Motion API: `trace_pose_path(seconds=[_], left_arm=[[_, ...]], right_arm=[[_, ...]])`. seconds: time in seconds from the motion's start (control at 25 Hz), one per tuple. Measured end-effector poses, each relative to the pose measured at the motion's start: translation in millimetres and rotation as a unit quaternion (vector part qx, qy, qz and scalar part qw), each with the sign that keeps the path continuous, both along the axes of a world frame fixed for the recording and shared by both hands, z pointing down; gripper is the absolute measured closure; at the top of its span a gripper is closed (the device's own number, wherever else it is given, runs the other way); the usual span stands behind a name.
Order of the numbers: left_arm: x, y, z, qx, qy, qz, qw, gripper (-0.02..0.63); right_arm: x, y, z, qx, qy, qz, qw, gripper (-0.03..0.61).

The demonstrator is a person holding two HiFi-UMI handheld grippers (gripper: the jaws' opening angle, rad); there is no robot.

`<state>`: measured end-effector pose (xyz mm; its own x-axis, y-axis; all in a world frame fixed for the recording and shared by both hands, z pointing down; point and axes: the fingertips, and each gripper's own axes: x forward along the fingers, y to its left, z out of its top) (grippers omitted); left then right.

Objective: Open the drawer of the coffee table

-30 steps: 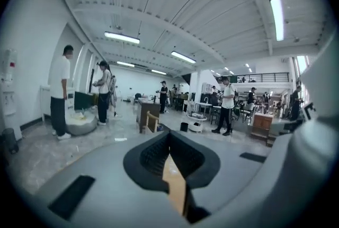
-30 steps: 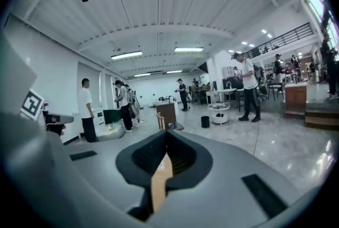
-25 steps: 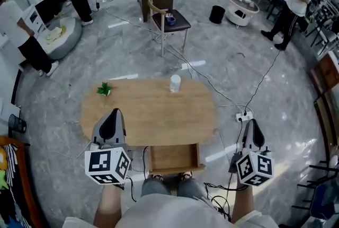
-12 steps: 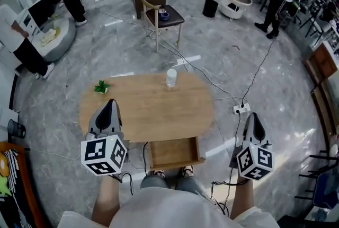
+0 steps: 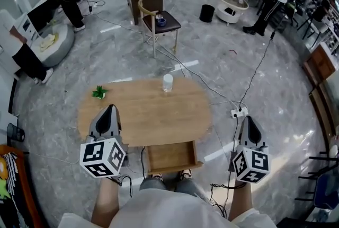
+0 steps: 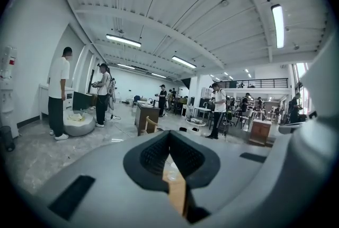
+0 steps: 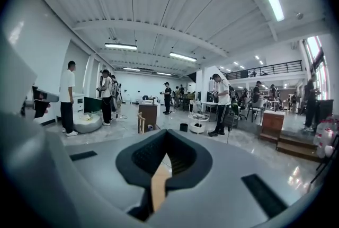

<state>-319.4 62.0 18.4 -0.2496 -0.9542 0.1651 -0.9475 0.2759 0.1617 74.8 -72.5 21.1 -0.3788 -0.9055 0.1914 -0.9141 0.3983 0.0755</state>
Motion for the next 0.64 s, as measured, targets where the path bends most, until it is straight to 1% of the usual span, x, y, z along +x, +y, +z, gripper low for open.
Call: trace_pose_path(seconds=[0.16, 0.64], left_arm=[[1.8, 4.0, -2.8, -0.002, -0.007, -0.009, 0.9999, 0.620], [20.2, -0.6, -2.6, 0.000, -0.007, -0.016, 0.9998, 0.620]], right_arm=[[1.1, -0.2, -3.6, 0.002, -0.007, -0.006, 1.000, 0.578], [21.2, -5.9, -4.5, 0.001, -0.006, -0.011, 1.000, 0.578]])
